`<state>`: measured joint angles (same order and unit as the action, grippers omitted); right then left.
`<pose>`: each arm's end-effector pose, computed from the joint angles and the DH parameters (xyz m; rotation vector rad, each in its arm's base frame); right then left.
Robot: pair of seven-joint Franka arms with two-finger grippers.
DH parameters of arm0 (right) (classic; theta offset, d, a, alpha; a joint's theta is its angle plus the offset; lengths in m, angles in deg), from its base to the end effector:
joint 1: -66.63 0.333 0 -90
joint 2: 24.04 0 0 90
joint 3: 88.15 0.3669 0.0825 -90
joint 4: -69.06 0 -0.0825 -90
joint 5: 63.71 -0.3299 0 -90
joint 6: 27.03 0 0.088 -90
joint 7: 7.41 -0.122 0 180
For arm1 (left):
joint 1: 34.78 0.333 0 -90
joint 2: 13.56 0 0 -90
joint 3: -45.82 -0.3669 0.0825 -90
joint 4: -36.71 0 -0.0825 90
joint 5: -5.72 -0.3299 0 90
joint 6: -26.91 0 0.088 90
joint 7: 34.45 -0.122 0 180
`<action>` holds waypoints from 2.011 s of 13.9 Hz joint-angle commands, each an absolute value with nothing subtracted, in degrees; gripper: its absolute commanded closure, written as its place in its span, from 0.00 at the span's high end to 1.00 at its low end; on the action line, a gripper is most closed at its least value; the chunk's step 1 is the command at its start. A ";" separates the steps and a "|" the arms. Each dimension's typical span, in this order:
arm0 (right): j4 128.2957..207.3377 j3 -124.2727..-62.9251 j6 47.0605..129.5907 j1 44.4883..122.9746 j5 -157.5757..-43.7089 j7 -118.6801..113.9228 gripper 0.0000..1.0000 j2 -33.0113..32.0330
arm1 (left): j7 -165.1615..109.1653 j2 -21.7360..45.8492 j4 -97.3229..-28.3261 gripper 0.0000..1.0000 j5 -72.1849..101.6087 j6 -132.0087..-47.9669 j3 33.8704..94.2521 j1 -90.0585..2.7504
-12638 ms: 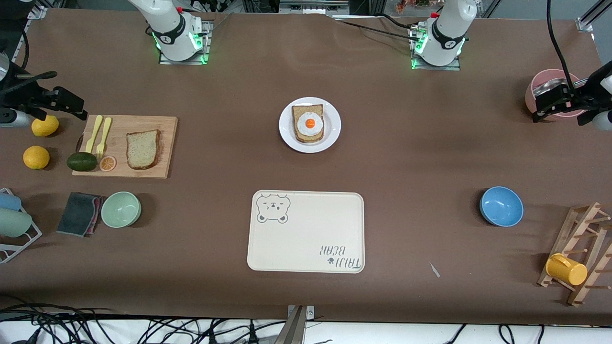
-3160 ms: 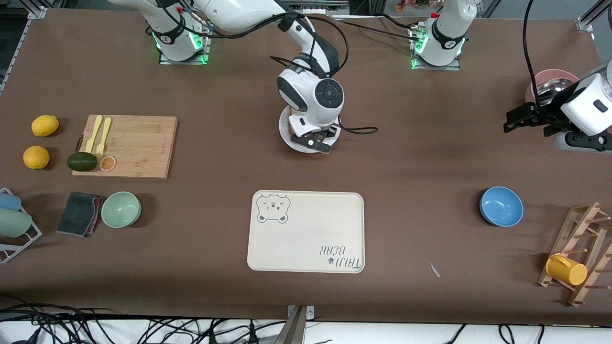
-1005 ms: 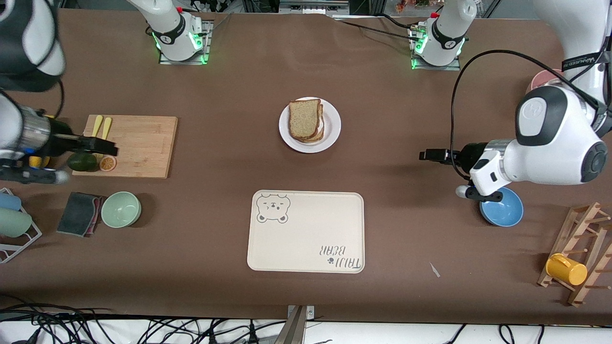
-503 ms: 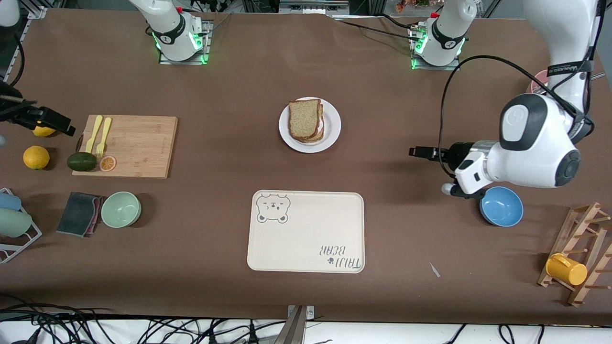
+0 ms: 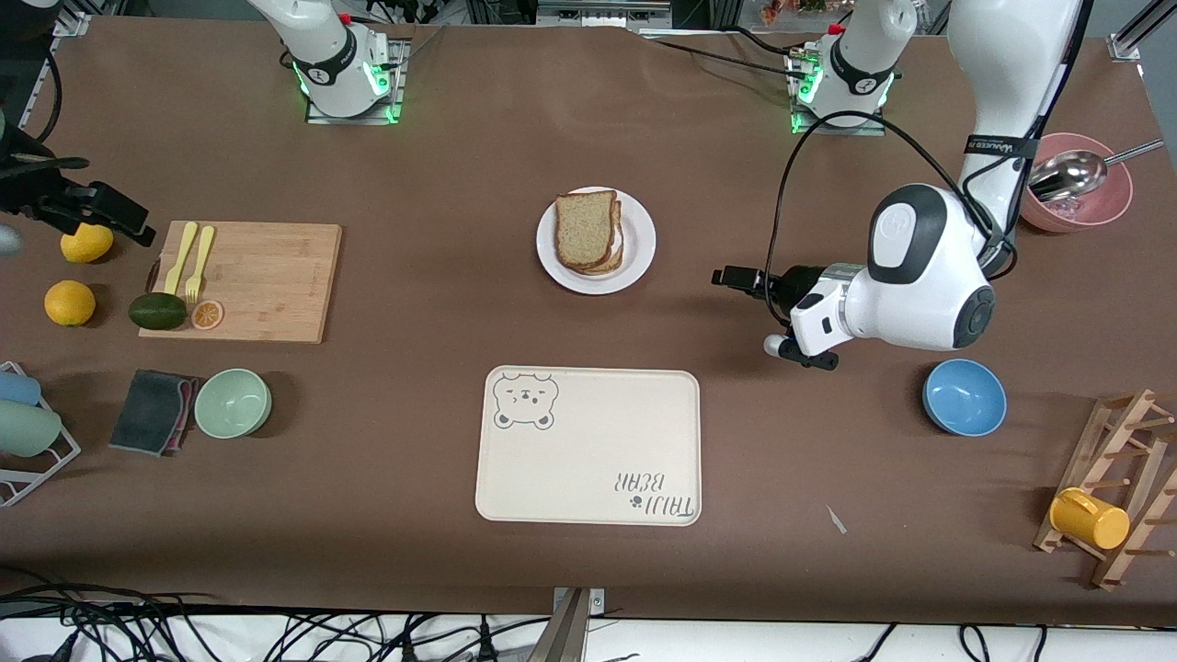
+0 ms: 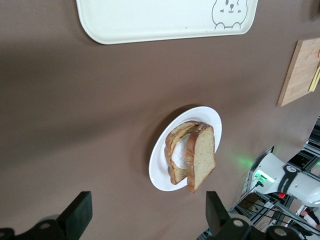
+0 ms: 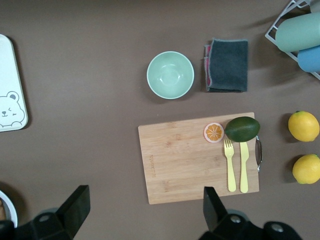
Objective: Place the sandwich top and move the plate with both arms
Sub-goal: 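Move the left gripper toward the plate while the right gripper withdraws, then lower the left gripper and grasp the white plate rim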
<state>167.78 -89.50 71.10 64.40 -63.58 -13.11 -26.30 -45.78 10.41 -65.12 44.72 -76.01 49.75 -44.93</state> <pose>0.4956 -0.0315 0.6283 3.1302 -0.2536 0.0458 0.5555 -0.1988 0.3822 2.4450 -0.1791 -0.5145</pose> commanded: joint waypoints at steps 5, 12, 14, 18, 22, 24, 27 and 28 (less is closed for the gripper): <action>168.37 -88.50 70.53 66.28 -64.15 -12.77 1.00 -27.29 | -54.03 9.90 -76.83 1.00 61.59 -83.13 49.78 -44.10; 168.29 -88.68 70.00 66.28 -64.59 -13.12 1.00 -27.38 | -60.88 9.81 -80.36 1.00 62.67 -87.70 49.95 -44.98; 168.20 -88.50 70.26 66.28 -64.59 -13.30 1.00 -27.29 | -66.68 10.43 -81.23 0.97 65.99 -87.61 50.04 -44.89; 168.29 -88.41 70.00 66.28 -64.68 -13.39 1.00 -27.29 | -72.33 10.69 -84.23 0.98 72.78 -87.87 50.22 -45.41; 168.29 -88.33 69.91 66.28 -64.68 -13.39 1.00 -27.29 | -73.46 10.43 -86.59 0.98 74.44 -89.71 50.31 -47.17; 168.29 -88.33 69.82 66.28 -64.68 -13.39 1.00 -27.29 | -74.70 10.52 -87.30 0.99 74.89 -90.85 51.36 -47.35; 168.29 -88.33 69.82 66.28 -64.68 -13.39 1.00 -27.29 | -74.79 10.69 -88.00 0.99 76.72 -91.12 52.41 -47.44; 168.29 -88.33 69.82 66.28 -64.68 -13.39 1.00 -27.29 | -76.01 11.30 -88.53 0.99 78.39 -92.08 52.68 -47.61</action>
